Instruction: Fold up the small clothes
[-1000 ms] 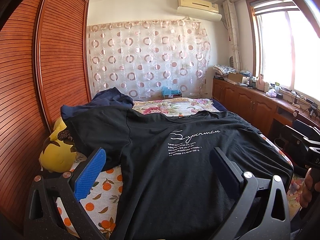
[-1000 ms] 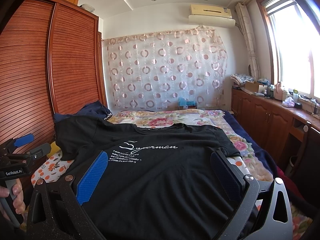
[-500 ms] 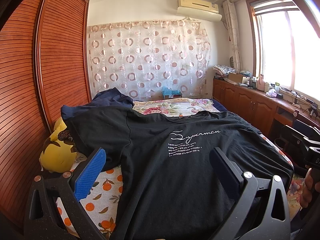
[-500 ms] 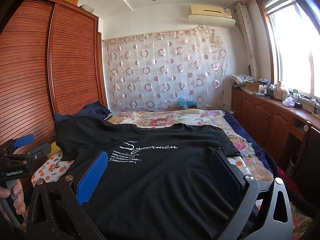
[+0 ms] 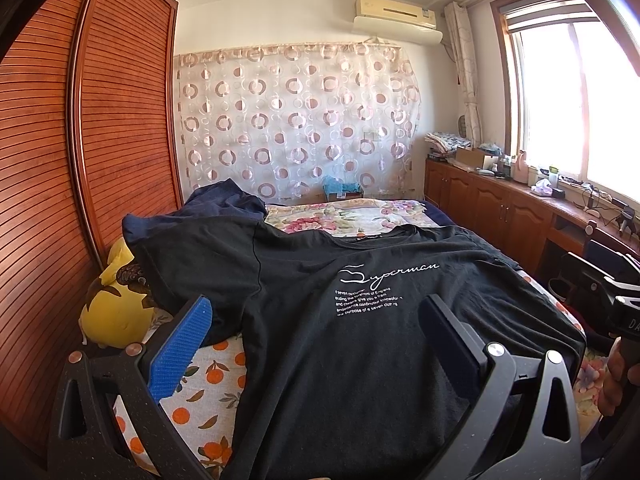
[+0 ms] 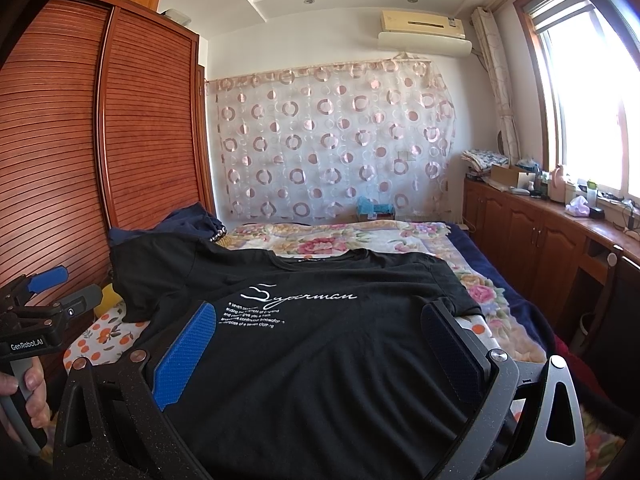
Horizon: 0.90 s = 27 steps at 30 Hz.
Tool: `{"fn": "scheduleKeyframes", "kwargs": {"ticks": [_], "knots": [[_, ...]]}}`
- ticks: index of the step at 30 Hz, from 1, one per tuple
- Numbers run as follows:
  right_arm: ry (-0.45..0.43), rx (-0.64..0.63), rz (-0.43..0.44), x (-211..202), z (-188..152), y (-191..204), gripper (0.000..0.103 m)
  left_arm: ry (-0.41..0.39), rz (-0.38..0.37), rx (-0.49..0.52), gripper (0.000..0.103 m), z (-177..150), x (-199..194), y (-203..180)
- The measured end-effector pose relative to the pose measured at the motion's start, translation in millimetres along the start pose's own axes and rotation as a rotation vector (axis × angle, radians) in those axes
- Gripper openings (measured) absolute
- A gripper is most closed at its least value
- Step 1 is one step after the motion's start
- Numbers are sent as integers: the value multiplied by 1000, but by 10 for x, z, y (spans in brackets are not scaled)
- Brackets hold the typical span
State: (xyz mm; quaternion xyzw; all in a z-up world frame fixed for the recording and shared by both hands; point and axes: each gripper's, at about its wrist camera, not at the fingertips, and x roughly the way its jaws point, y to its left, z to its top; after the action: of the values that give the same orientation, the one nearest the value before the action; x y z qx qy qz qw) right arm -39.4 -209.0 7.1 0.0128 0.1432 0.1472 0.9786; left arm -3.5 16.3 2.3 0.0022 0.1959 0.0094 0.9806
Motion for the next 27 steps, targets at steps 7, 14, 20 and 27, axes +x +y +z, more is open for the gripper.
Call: {"fn": "scheduleKeyframes", "kwargs": {"ticks": [7,14,20,27], "knots": [[-4,1,2,-6,2,1,102,-2,0,0,103,21,-6,10],[-8,-5,2,-10,-12,6,102,-1,0,3,103,43,-17,21],[5,-13,6,52,-47,24,102,20,-1,-6,103,59,43,41],[33,-25,31,177,-95,43,102,96,20,1,103,-62,297,134]]}}
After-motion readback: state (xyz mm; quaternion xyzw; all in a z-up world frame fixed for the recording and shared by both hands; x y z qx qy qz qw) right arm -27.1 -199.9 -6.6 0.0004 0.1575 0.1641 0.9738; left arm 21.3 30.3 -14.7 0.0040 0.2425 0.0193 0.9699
